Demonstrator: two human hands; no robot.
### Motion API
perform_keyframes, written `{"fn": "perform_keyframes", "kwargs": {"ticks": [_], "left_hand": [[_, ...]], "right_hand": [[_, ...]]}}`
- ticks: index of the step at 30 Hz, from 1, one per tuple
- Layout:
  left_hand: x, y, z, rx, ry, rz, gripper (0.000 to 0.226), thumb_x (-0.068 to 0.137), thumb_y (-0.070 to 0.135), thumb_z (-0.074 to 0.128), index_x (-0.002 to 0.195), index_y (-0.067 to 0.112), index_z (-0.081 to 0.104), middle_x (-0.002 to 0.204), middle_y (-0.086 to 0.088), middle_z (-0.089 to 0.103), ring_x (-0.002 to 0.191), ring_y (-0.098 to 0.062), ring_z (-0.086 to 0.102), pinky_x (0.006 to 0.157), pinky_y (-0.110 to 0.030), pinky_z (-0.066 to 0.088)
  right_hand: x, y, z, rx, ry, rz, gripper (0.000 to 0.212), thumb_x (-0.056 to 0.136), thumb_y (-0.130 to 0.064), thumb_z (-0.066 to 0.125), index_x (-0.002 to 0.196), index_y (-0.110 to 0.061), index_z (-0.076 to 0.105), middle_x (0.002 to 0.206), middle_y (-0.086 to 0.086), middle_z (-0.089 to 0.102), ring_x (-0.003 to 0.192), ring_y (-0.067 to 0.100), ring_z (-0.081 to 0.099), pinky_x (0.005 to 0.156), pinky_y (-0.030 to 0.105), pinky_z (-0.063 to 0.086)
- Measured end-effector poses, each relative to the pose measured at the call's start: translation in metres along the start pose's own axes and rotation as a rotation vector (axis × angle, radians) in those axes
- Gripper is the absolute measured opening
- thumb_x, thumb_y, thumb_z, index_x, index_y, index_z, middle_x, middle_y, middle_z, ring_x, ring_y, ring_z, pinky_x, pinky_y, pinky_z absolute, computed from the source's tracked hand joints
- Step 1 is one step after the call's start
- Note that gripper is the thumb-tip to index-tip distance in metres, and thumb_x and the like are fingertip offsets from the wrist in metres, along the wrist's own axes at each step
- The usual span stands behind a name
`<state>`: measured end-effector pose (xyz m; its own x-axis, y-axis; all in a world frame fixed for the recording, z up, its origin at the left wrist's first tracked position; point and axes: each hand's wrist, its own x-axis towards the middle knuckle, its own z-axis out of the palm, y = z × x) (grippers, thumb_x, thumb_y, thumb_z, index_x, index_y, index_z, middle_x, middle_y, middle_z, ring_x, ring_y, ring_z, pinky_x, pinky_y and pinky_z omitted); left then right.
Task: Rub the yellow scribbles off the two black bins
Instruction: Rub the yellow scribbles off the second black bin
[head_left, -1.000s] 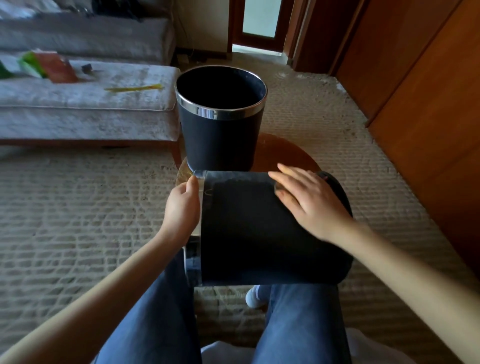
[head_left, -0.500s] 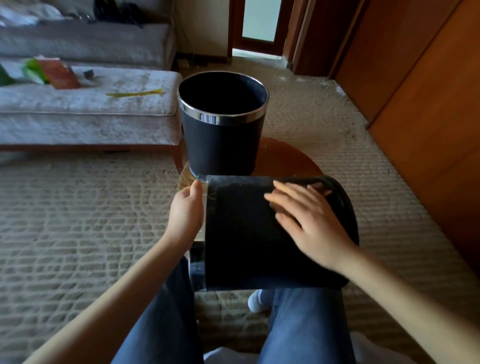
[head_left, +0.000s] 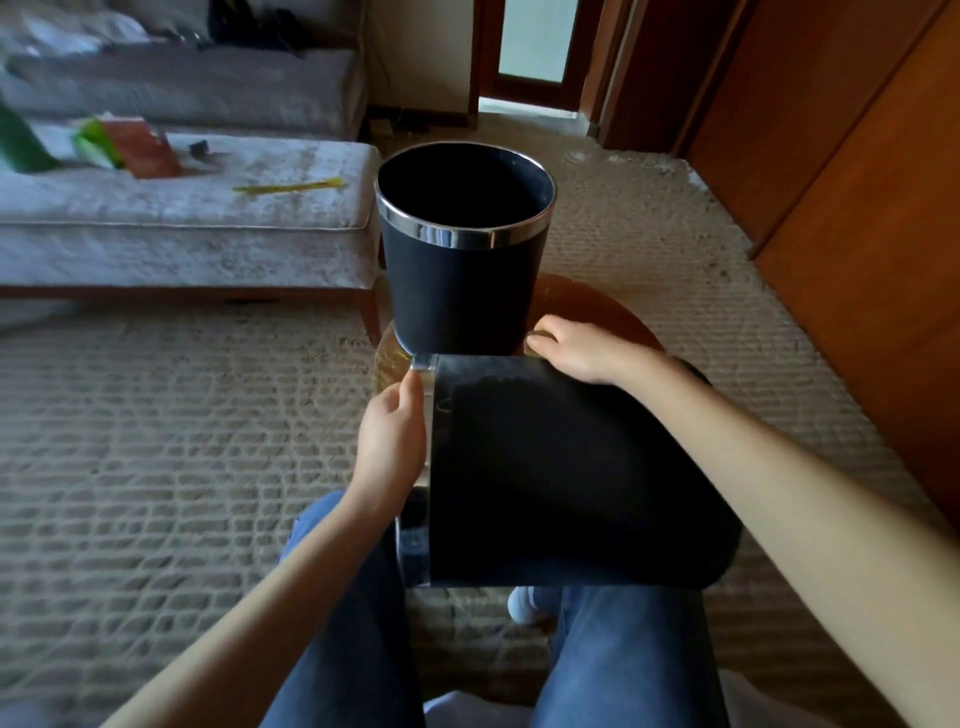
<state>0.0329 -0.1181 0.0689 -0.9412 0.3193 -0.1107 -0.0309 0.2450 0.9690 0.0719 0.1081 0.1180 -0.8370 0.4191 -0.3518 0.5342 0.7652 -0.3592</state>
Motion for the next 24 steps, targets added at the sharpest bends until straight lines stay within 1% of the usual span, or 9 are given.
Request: {"fn": "perform_keyframes", "kwargs": {"ticks": [2, 4, 8, 11, 13, 15, 17, 21, 24], "left_hand": [[0.007, 0.004, 0.001, 0.034, -0.003, -0.009, 0.044, 0.104, 0.043, 0.035, 0.077, 0.011, 0.049, 0.066, -0.005, 0.043, 0.061, -0.015, 0.042, 0.061, -0.032, 0.038], [0.015, 0.004, 0.003, 0.034, -0.017, -0.032, 0.046, 0.103, 0.044, 0.035, 0.08, 0.01, 0.054, 0.069, -0.007, 0.044, 0.064, -0.018, 0.043, 0.064, -0.034, 0.038], [0.029, 0.006, 0.007, 0.003, -0.021, -0.084, 0.038, 0.103, 0.043, 0.037, 0.082, 0.015, 0.053, 0.072, -0.007, 0.045, 0.067, -0.018, 0.044, 0.066, -0.035, 0.037], [0.029, 0.008, 0.007, 0.005, -0.022, -0.072, 0.04, 0.104, 0.041, 0.037, 0.086, 0.012, 0.059, 0.076, -0.006, 0.054, 0.073, -0.015, 0.05, 0.069, -0.033, 0.041], [0.023, 0.008, 0.005, 0.008, -0.029, -0.043, 0.04, 0.105, 0.039, 0.035, 0.086, 0.012, 0.057, 0.077, -0.007, 0.054, 0.074, -0.015, 0.05, 0.069, -0.033, 0.04], [0.016, 0.007, 0.003, -0.001, -0.033, -0.02, 0.04, 0.105, 0.039, 0.035, 0.083, 0.013, 0.054, 0.076, -0.008, 0.05, 0.072, -0.015, 0.048, 0.068, -0.033, 0.039], [0.009, 0.007, 0.001, -0.007, -0.028, -0.006, 0.04, 0.105, 0.04, 0.035, 0.079, 0.013, 0.05, 0.072, -0.006, 0.046, 0.068, -0.014, 0.044, 0.065, -0.032, 0.038], [-0.003, 0.006, -0.001, -0.054, -0.017, -0.018, 0.042, 0.105, 0.04, 0.038, 0.07, 0.016, 0.042, 0.057, 0.004, 0.038, 0.052, -0.006, 0.037, 0.049, -0.022, 0.034], [0.0, 0.009, 0.0, -0.031, 0.005, -0.031, 0.04, 0.105, 0.04, 0.037, 0.074, 0.016, 0.041, 0.059, 0.005, 0.035, 0.054, -0.008, 0.035, 0.049, -0.022, 0.034]], "right_hand": [[0.004, -0.001, -0.001, -0.015, 0.021, -0.005, 0.036, 0.103, -0.043, 0.038, 0.125, -0.02, 0.054, 0.129, 0.009, 0.059, 0.113, 0.028, 0.056, 0.097, 0.043, 0.046], [-0.018, -0.003, 0.006, -0.018, 0.148, -0.107, 0.034, 0.103, -0.039, 0.039, 0.129, -0.022, 0.054, 0.13, 0.006, 0.06, 0.118, 0.028, 0.055, 0.099, 0.042, 0.045], [-0.108, -0.007, 0.055, -0.077, 0.428, -0.455, 0.047, 0.1, -0.035, 0.04, 0.143, -0.017, 0.049, 0.15, 0.003, 0.047, 0.14, 0.021, 0.041, 0.118, 0.04, 0.024], [-0.139, 0.005, 0.089, -0.343, 0.428, -0.701, 0.051, 0.1, -0.028, 0.045, 0.15, -0.017, 0.039, 0.158, 0.005, 0.035, 0.147, 0.021, 0.03, 0.12, 0.049, 0.021], [-0.13, 0.009, 0.085, -0.359, 0.417, -0.779, 0.053, 0.1, -0.026, 0.045, 0.151, -0.015, 0.037, 0.158, 0.006, 0.034, 0.147, 0.021, 0.031, 0.12, 0.047, 0.022], [-0.108, -0.004, 0.067, -0.21, 0.407, -0.713, 0.051, 0.1, -0.027, 0.043, 0.149, -0.013, 0.041, 0.154, 0.006, 0.041, 0.142, 0.021, 0.038, 0.12, 0.037, 0.022], [-0.074, -0.02, 0.043, -0.059, 0.339, -0.5, 0.048, 0.103, -0.029, 0.041, 0.148, -0.013, 0.042, 0.151, 0.008, 0.045, 0.139, 0.024, 0.041, 0.114, 0.028, 0.022], [0.01, -0.036, 0.009, -0.044, -0.025, -0.056, 0.042, 0.105, -0.038, 0.034, 0.138, -0.019, 0.051, 0.14, 0.013, 0.054, 0.123, 0.032, 0.052, 0.101, 0.038, 0.043], [0.024, -0.044, 0.008, -0.133, -0.053, -0.025, 0.042, 0.104, -0.036, 0.034, 0.134, -0.016, 0.055, 0.138, 0.011, 0.056, 0.121, 0.031, 0.053, 0.096, 0.037, 0.044]]}}
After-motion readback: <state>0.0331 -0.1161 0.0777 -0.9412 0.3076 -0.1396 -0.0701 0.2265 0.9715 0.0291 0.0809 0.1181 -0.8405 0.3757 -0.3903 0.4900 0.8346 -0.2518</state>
